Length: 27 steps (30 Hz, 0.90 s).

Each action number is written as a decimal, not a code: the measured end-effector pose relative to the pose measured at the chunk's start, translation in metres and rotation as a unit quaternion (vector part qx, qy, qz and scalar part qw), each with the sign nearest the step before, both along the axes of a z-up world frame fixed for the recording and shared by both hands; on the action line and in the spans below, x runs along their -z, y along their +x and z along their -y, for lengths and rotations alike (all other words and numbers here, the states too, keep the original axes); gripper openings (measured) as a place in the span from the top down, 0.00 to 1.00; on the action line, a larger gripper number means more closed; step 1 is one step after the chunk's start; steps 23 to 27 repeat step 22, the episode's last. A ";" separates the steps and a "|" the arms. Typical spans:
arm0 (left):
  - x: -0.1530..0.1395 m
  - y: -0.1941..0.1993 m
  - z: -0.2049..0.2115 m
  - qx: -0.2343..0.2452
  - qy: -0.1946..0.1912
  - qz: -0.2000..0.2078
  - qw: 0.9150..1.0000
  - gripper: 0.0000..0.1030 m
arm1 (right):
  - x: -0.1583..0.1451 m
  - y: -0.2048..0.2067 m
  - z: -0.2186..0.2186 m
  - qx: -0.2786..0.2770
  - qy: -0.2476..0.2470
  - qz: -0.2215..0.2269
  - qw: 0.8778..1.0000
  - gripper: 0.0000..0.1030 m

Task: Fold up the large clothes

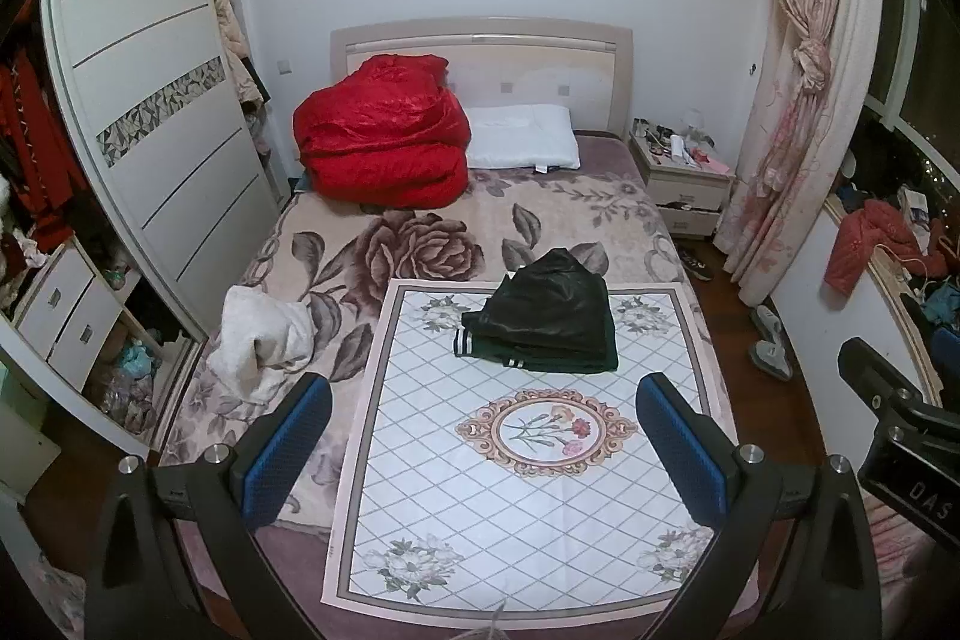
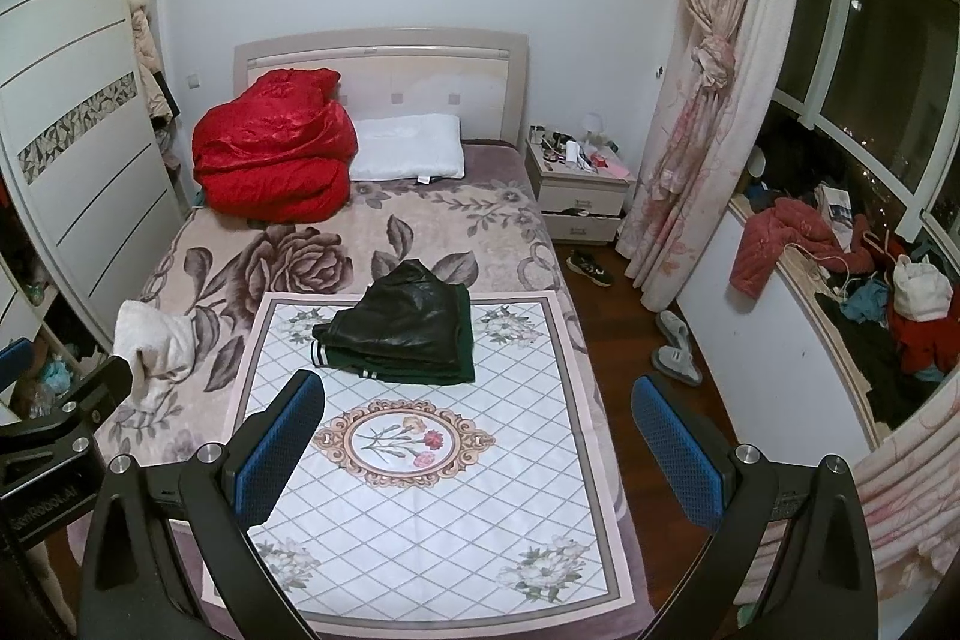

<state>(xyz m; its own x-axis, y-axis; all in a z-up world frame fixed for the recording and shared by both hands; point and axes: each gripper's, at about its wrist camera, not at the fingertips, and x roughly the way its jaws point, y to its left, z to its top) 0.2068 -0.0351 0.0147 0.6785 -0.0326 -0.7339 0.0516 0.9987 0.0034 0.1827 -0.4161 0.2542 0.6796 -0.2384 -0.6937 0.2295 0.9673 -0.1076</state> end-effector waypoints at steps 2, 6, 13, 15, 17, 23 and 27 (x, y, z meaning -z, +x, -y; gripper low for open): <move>-0.001 0.000 0.000 -0.001 0.003 0.001 1.000 0.00 | 0.000 -0.001 0.000 0.001 0.000 0.000 1.000 0.00; 0.000 -0.001 0.000 0.000 0.004 0.002 1.000 0.00 | 0.001 -0.002 -0.001 0.002 0.001 0.001 1.000 0.00; 0.001 -0.003 0.001 -0.002 0.006 0.003 1.000 0.00 | 0.001 -0.003 -0.001 0.002 0.000 0.000 1.000 0.00; 0.002 -0.004 0.001 -0.003 0.006 0.002 1.000 0.00 | 0.001 -0.004 -0.002 0.002 0.000 0.000 1.000 0.00; 0.003 -0.006 0.000 -0.004 0.005 0.004 1.000 0.00 | 0.001 -0.004 -0.002 0.002 0.001 0.000 1.000 0.00; 0.003 -0.006 0.000 -0.003 0.005 0.004 1.000 0.00 | 0.001 -0.006 -0.002 0.003 0.000 0.000 1.000 0.00; 0.003 -0.006 0.000 -0.003 0.005 0.004 1.000 0.00 | 0.001 -0.006 -0.002 0.003 0.000 0.000 1.000 0.00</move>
